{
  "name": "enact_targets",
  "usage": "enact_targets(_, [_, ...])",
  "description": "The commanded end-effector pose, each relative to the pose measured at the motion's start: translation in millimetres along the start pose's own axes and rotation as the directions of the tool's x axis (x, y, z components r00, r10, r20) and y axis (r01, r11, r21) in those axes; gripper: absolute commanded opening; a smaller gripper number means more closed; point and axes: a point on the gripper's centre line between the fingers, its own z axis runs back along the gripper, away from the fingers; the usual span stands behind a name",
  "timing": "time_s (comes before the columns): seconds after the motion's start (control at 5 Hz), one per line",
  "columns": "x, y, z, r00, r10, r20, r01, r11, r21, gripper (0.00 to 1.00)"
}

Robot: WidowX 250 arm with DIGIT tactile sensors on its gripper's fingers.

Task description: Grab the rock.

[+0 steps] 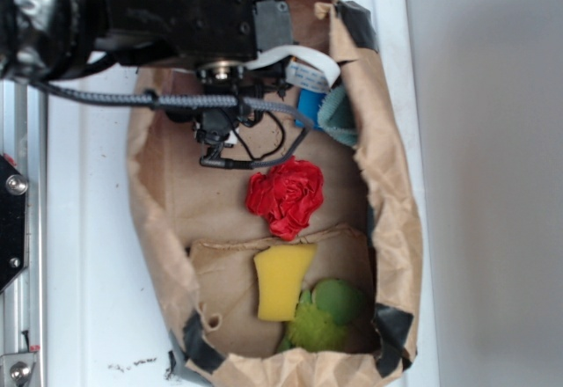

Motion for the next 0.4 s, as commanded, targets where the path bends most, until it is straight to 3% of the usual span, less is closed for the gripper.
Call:
enact_targets(0.0, [1.4, -3.9, -8.6, 0.999, -0.021, 0.042, 0.019, 0.998, 0.052, 1.00])
enact_targets(0.2, [-0.1, -9.2, -12.4, 0.998, -0.039, 0.043, 0.036, 0.998, 0.056, 1.00])
